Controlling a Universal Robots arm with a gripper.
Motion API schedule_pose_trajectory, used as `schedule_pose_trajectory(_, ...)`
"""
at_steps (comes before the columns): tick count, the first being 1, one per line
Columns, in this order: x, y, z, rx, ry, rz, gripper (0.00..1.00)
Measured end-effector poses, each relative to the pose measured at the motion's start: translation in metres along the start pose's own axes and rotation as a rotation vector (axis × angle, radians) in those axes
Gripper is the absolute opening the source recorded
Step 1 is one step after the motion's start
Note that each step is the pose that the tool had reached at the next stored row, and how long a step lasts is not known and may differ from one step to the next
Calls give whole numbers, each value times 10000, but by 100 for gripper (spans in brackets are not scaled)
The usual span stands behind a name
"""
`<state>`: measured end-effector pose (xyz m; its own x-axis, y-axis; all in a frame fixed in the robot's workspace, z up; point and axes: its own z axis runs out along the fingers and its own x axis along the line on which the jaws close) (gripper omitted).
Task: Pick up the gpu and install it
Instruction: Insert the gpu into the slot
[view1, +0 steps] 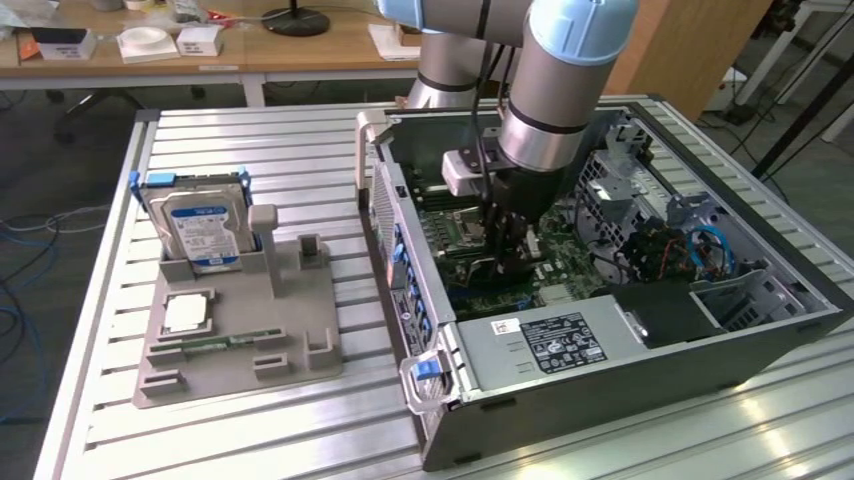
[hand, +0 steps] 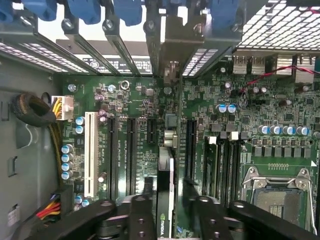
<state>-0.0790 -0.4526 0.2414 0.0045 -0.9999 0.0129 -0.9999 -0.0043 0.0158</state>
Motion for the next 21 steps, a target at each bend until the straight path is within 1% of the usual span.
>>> schedule_pose_trajectory(2, 1, 0, 0, 0, 1, 0, 45)
schedule_pose_trajectory(3, 0, 0, -1, -1, 2, 0, 45)
schedule_pose_trajectory(4, 0, 0, -1, -1, 3, 0, 51)
schedule_pose_trajectory(6, 1, 0, -6, -2, 3, 0, 51)
schedule_pose_trajectory(8, 2, 1, -59, -2, 4, 0, 51)
schedule_pose_trajectory(9, 2, 2, -103, -1, 2, 0, 49)
schedule_pose_trajectory(11, 3, 3, -193, -1, 3, 0, 37)
schedule_pose_trajectory(12, 3, 4, -237, -1, 2, 0, 37)
schedule_pose_trajectory(15, 5, 6, -375, 0, 1, 1, 20)
schedule_pose_trajectory(17, 6, 7, -451, -2, 3, 0, 20)
schedule_pose_trajectory(19, 6, 7, -457, -1, 2, 0, 11)
schedule_pose_trajectory(21, 6, 7, -457, -1, 2, 0, 11)
